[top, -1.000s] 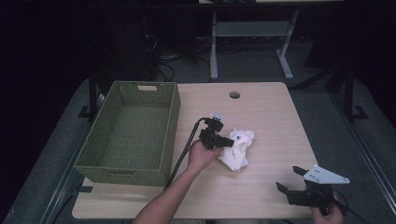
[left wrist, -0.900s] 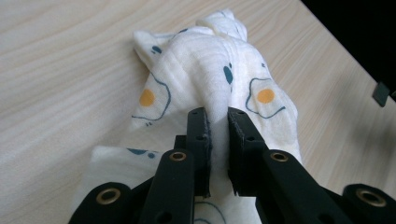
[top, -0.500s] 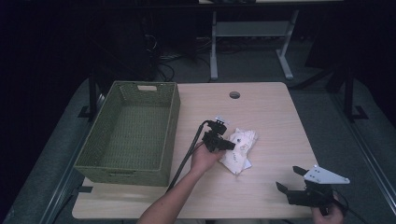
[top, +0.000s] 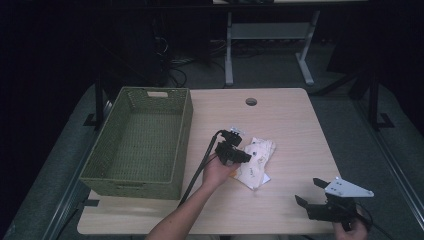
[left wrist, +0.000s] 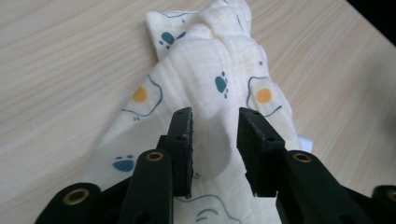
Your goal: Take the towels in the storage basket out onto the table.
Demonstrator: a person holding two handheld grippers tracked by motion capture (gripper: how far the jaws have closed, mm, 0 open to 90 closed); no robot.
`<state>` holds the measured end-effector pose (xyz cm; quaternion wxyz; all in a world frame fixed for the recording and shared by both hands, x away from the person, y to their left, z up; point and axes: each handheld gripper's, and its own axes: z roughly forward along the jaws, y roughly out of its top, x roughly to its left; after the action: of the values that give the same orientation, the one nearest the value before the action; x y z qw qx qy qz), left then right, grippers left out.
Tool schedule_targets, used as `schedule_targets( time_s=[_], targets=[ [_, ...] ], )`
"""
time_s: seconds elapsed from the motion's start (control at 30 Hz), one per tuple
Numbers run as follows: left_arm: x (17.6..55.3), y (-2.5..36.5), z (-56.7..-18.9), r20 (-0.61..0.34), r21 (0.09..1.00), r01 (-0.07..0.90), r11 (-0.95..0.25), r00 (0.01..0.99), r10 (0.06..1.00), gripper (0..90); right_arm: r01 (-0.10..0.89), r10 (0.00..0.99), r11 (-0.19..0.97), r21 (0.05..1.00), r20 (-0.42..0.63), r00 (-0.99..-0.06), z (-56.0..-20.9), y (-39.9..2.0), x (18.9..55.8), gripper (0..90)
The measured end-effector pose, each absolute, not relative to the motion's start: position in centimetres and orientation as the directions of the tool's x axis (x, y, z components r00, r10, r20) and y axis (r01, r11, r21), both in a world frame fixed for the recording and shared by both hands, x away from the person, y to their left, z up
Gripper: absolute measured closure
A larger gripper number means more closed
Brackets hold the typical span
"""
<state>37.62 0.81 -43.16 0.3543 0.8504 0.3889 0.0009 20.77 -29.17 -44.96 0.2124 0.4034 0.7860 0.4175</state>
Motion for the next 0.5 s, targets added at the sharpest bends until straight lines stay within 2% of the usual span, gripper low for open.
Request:
schedule_targets(
  time_s=[0.5],
  targets=[
    [36.7, 2.0, -42.1, -0.255, 0.645, 0.629, -0.435, 0.713, 0.654, 61.1, 0.460, 0.809, 0.333, 0.823, 0.002, -0.588, -45.1, -29.0, 20.9, 14.0]
  ],
)
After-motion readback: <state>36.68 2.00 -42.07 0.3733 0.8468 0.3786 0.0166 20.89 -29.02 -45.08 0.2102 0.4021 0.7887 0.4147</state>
